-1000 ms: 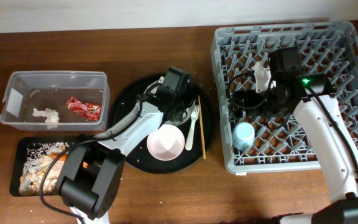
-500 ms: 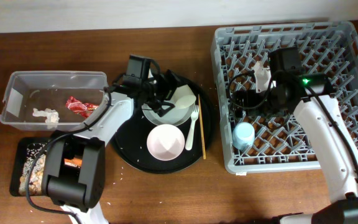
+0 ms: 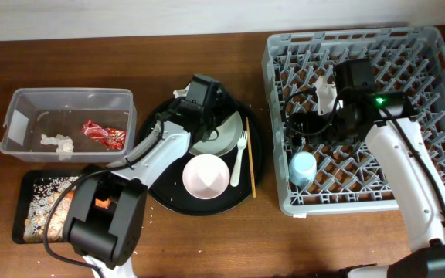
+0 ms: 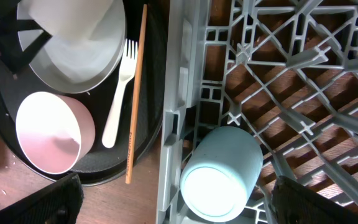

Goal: Sort waste into correct bins and load items into the dishwasher rack
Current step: 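Lift the white cup and hand it to the right gripper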

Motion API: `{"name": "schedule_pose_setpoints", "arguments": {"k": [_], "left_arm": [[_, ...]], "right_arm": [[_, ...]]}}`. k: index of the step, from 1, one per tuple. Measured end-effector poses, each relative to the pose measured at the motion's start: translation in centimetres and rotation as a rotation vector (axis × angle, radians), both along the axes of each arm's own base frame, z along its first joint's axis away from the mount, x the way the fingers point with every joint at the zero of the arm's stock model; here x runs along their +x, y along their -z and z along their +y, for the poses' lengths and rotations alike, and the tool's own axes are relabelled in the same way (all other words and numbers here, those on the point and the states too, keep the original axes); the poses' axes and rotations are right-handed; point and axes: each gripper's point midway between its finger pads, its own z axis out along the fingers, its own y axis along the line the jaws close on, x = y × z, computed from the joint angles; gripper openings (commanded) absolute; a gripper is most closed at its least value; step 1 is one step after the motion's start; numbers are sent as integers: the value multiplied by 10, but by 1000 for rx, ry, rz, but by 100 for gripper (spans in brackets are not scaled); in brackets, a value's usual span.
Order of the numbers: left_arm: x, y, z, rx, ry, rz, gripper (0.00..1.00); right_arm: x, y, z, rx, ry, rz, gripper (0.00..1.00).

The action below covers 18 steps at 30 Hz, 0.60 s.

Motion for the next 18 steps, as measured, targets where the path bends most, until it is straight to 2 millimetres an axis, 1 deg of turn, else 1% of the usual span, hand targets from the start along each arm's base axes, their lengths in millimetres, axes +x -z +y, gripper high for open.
{"name": "schedule_pose_setpoints", "arguments": {"k": [2,5,6,7,8,10,12,15,17,18], "left_arm": [[6,-1,8,8,-17,-12,94],[16,-1,30,18,-48,-17,92],[16,-1,29,23,-24,-23,81],[13,-2,25,34,36,-34,74],[11,-2,21,56,106,-54,72],[7,-3,13,98,259,-101,72],[0,-1,8,123,363,-116,72],[-10,2,3,138,463,-120,72],[-14,3,1,133,498,-117,72],[-14,2,-1,124,507,-124,69]], "right_arm": [[0,0,0,0,0,0,99],[0,0,0,0,0,0,99],[0,0,0,0,0,0,99],[0,0,0,0,0,0,99],[0,0,0,0,0,0,99],[0,0,0,0,0,0,99],[0,0,0,0,0,0,99],[0,0,0,0,0,0,99],[0,0,0,0,0,0,99],[0,0,0,0,0,0,99]]}}
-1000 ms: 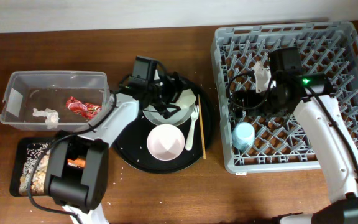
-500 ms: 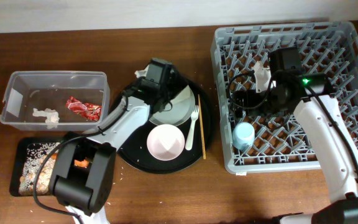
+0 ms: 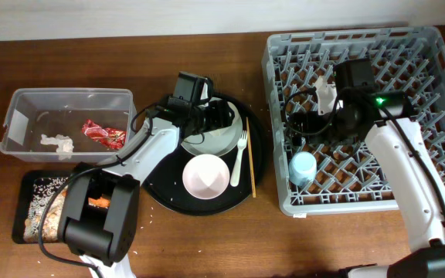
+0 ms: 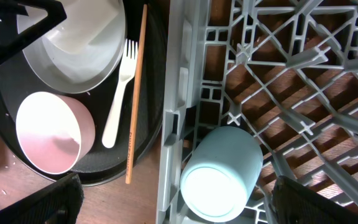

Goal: Sort waste into correct bins and load items into the dishwasher rack
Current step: 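Lift the white cup and hand it to the right gripper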

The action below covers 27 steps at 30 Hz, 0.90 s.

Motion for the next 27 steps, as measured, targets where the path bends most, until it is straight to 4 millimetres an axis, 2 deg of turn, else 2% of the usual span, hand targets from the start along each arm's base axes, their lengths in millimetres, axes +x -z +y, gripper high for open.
{"name": "schedule_pose_setpoints", "arguments": {"k": [1,3,5,9,10,13,15,18,19,20,21,22,24,27], "left_arm": [[1,0,-3,-16,11,-5,65],[4,14,-9,-41,19,13,65],[9,14,-14,-68,17,2,63],[10,12,-15,-85,0,7,45],[11,12,-15,-86,-3,8,44],[10,15,-9,-82,-16,26,39],[14,17,2,-78,-42,38,39],[14,17,4,-77,-45,41,38],[14,17,4,-76,-45,41,31],[12,18,4,-76,-44,50,16],[11,16,3,-84,-41,58,8],[14,5,-2,-104,-30,44,6],[10,9,1,-85,-40,62,6],[11,10,4,-72,-49,59,1]], "right_arm": [[0,0,0,0,0,0,99],[0,0,0,0,1,1,99],[0,0,0,0,0,0,99],[0,0,0,0,1,0,99],[0,0,0,0,1,1,99],[0,0,0,0,1,0,99],[0,0,0,0,0,0,99],[0,0,0,0,0,0,99],[0,0,0,0,0,0,99],[0,0,0,0,1,0,99],[0,0,0,0,0,0,99],[0,0,0,0,1,0,99],[0,0,0,0,0,0,99],[0,0,0,0,1,0,99]]}}
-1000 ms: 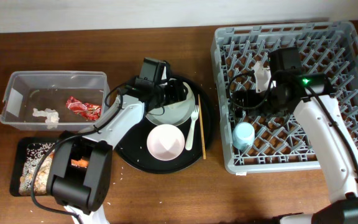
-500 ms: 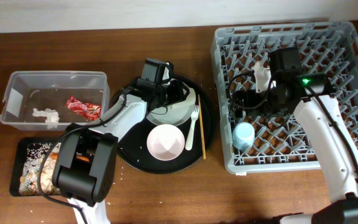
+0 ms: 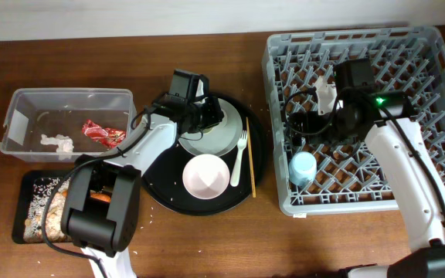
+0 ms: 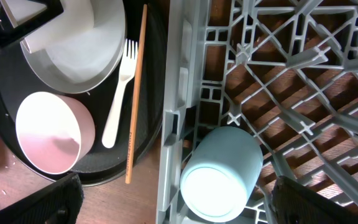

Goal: Sort waste into correct bins and load items into the dishwasher rack
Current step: 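Lift the white cup and hand it to the right gripper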

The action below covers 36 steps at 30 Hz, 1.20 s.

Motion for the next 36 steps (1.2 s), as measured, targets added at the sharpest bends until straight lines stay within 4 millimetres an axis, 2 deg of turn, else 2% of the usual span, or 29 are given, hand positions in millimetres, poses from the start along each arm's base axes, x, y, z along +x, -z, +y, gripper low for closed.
{"name": "schedule_pose_setpoints", "arguments": {"k": [6,8,9,10,12,13,15,19,20,22,23,24,26,27,28,31,36], "left_arm": [[-1,-5,-4,-44,67,-22,0],[-5,-20,5,-66,133,-58,0],[-11,-37,13,-68,144,-73,0],[-15,-76,24,-72,161,-151,0],[-27,-128,32,-114,234,-277,0],[-33,-145,32,-147,274,-320,0],[-51,-175,35,-310,394,-365,0],[-74,-207,46,-532,528,-399,0],[-81,-221,53,-606,577,-433,0],[-93,-236,54,-691,653,-460,0],[-95,-238,54,-700,670,-474,0],[-96,-240,54,-709,679,-476,0],[-100,-240,50,-722,691,-462,0],[-105,-240,43,-733,707,-444,0],[-113,-240,30,-746,746,-428,0],[-128,-239,7,-761,807,-400,0],[-126,-238,8,-756,796,-395,0]], "right_arm": [[0,0,0,0,0,0,99],[0,0,0,0,0,0,99],[0,0,0,0,0,0,99],[0,0,0,0,0,0,99],[0,0,0,0,-1,-1,99],[0,0,0,0,0,0,99],[0,0,0,0,0,0,99],[-1,-2,5,30,-10,4,99],[-4,-4,13,74,-24,14,99],[-6,-24,48,280,-158,-31,99],[-16,-50,78,473,-351,-105,99],[-21,-71,94,602,-459,-172,99],[-24,-103,110,753,-605,-313,99],[-25,-110,115,778,-648,-355,99],[-28,-116,123,804,-695,-381,99],[-37,-123,145,817,-796,-431,99],[-32,-117,148,766,-799,-448,99]]}}
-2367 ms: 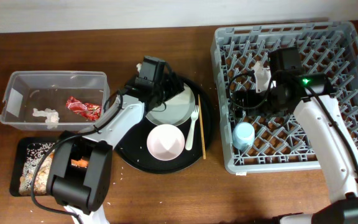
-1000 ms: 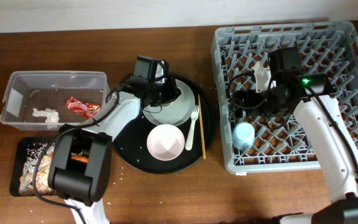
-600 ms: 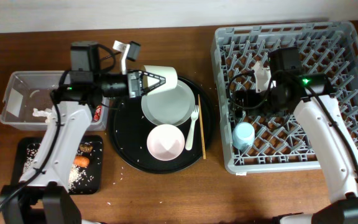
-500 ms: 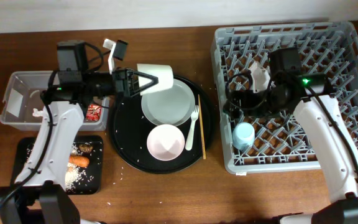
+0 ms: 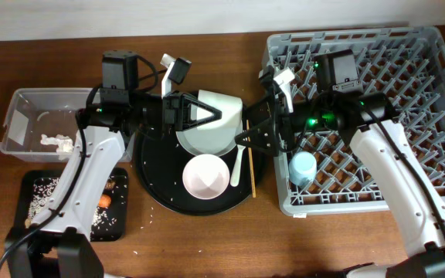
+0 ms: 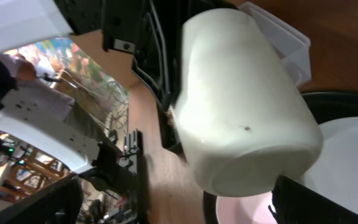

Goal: Sort waste into correct bins and load items into the dishwasher rack
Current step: 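Lift the white cup and hand it to the right gripper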

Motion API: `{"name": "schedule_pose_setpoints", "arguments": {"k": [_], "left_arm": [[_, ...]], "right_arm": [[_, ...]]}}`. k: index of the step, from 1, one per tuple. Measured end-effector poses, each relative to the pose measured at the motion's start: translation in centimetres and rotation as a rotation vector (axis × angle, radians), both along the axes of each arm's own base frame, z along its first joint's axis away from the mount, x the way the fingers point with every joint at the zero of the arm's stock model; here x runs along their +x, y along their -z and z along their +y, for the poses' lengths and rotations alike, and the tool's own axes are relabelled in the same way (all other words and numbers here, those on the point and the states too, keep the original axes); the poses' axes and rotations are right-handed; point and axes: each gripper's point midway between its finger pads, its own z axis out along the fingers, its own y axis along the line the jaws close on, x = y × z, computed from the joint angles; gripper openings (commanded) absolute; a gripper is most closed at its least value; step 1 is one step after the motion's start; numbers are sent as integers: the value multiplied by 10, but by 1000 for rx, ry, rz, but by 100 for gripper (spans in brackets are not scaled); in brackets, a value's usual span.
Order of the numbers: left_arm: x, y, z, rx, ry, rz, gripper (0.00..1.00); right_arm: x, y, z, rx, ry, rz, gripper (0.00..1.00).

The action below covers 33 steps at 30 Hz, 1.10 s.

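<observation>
My left gripper [image 5: 195, 116] is shut on a white cup [image 5: 221, 108], held tilted above the pale plate [image 5: 211, 143] on the round black tray [image 5: 157, 177]. In the right wrist view the white cup [image 6: 247, 99] fills the middle, bottom toward the camera. My right gripper [image 5: 255, 140] stands open just right of the cup, over the tray's right edge, and in its own view the right gripper [image 6: 179, 208] has nothing between the fingers. A pink bowl [image 5: 205, 176], a white fork [image 5: 238, 164] and a wooden chopstick [image 5: 252, 174] lie on the tray. A blue cup [image 5: 302, 167] stands in the grey dishwasher rack [image 5: 431, 54].
A clear plastic bin [image 5: 22, 123] with a scrap of white waste sits at the left, partly behind my left arm. Below it lies a black tray [image 5: 29, 224] of food scraps. Crumbs dot the wooden table near the round tray.
The left gripper was low on the plate and now holds the white cup up off it. The right gripper has moved from over the rack's left edge to beside the cup.
The left gripper worked low over the white cup on the plate through all three earlier moments, shifting slightly, while the right arm stayed still over the rack near the blue cup. Now the cup is raised in the left gripper and the open right gripper faces it.
</observation>
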Motion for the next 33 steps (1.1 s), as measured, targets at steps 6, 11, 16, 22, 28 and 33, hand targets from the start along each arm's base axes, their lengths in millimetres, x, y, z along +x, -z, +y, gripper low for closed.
{"name": "schedule_pose_setpoints", "arguments": {"k": [6,11,16,22,28,33], "left_arm": [[-6,-1,-7,2,29,59,0],[-8,0,-7,11,30,134,0],[-10,-2,-6,3,42,136,0],[-11,-3,-6,-2,50,145,6],[-10,-3,-5,-1,46,138,42],[3,-4,11,-7,-8,120,42]], "right_arm": [[21,17,-2,-125,87,-90,99],[24,8,2,-85,70,-136,98],[10,3,15,-46,3,-132,82],[12,10,16,-90,19,-148,48],[8,9,22,-82,-1,-151,31],[18,24,15,-172,64,-151,27]]}}
